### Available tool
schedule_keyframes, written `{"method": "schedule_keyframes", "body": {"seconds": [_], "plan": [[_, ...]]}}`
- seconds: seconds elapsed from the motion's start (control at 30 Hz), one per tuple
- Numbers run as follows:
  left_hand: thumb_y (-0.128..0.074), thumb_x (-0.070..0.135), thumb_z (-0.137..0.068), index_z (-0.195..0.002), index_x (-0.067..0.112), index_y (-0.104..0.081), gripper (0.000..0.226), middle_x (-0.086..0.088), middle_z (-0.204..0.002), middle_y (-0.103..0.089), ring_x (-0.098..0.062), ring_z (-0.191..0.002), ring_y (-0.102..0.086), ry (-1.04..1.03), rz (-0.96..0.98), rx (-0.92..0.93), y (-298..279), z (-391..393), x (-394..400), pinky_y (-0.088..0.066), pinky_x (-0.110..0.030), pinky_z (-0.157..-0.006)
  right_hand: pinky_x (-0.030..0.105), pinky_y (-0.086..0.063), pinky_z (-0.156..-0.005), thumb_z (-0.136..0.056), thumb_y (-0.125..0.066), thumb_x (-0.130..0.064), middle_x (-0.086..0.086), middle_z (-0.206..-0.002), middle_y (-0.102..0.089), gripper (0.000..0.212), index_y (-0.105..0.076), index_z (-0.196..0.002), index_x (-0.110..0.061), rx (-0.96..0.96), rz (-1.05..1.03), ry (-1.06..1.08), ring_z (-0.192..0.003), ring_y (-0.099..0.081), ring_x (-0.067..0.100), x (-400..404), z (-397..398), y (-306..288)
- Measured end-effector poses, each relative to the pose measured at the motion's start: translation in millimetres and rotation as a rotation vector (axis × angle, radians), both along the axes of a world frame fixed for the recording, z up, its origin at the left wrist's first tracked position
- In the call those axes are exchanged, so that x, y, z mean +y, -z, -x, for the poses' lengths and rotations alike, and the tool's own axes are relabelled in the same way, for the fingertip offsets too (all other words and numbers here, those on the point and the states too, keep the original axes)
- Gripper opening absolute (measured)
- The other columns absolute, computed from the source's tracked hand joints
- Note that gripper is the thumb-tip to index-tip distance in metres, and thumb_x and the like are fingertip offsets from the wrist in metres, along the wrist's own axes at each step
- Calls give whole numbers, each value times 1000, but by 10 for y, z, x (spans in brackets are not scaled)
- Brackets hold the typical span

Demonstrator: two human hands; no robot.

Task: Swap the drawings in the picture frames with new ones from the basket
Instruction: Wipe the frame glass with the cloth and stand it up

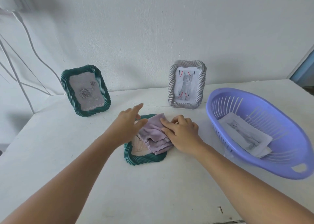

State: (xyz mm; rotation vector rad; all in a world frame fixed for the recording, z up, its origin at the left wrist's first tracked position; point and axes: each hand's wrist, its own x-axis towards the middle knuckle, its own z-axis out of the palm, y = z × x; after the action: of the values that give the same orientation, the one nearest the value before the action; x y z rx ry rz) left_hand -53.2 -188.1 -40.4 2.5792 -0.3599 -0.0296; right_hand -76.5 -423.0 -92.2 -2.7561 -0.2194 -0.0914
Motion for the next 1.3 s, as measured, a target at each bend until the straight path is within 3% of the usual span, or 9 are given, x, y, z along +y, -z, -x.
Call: {"method": "schedule_keyframes", "body": {"seconds": [0.2,0.33,0.53,0.73,0.9,1.0,1.1,1.17,1.3], "plan": [[-55,39,-101,-159,32,-25,66,-10,-129,-59,-31,-119,-52,-2,-167,71,108,-128,-308,-46,-49,-101,42,-28,-101,-99,-41,-63,-8,-119,-47,43,-44,-142,-59,1,-5,-5,-116,-46,22,-26,-30,-12],[-60,31,-99,-154,31,-34,61,-5,-103,-68,-16,-83,-59,-24,19,79,148,-132,-272,-44,-30,-69,43,-27,-105,-102,-33,-63,-7,-121,-49,48,-32,-150,-58,30,-78,18,-118,-46,23,4,-32,-60],[-62,38,-98,-148,57,-28,64,-5,-87,-63,-6,-61,-55,-186,221,69,128,85,278,-46,-17,-51,47,-35,-100,-104,-28,-58,2,-121,-51,56,-14,-158,-50,93,-214,83,-117,-44,33,106,-121,-127],[-55,31,-102,-155,55,-18,69,-15,-84,-63,-17,-67,-58,-464,233,37,190,506,1123,-49,-25,-58,48,-37,-100,-103,-32,-58,2,-117,-54,62,-11,-160,-44,135,-120,66,-118,-52,33,285,-170,-66],[-54,30,-102,-160,46,-14,72,-4,-80,-54,-21,-71,-54,-608,111,37,277,730,1549,-43,-33,-62,49,-33,-102,-101,-38,-60,6,-130,-51,65,-15,-159,-43,121,-44,96,-123,-48,35,340,-168,-30],[-53,32,-102,-160,43,-15,71,-12,-98,-59,-32,-91,-59,-615,59,65,297,800,1557,-50,-39,-77,49,-32,-104,-100,-40,-61,6,-133,-48,66,-18,-159,-43,103,-14,89,-125,-46,35,344,-145,-17],[-52,32,-100,-161,39,-13,73,-16,-118,-49,-39,-113,-48,-663,-92,-8,259,802,1440,-45,-48,-96,49,-30,-107,-99,-39,-63,6,-135,-47,67,-17,-159,-43,117,-33,84,-127,-44,35,335,-132,-31],[-57,30,-98,-162,34,-13,77,-16,-125,-45,-38,-117,-42,-648,-172,-105,223,780,1316,-40,-48,-99,49,-31,-106,-99,-39,-64,7,-134,-47,68,-16,-159,-44,122,-54,76,-127,-44,35,326,-114,-50],[-58,41,-99,-161,35,-17,75,-3,-124,-52,-26,-115,-44,-424,-63,-171,140,666,922,-43,-42,-98,49,-35,-99,-97,-41,-67,4,-117,-49,67,-12,-156,-55,123,-79,64,-117,-48,31,279,-48,-82]]}}
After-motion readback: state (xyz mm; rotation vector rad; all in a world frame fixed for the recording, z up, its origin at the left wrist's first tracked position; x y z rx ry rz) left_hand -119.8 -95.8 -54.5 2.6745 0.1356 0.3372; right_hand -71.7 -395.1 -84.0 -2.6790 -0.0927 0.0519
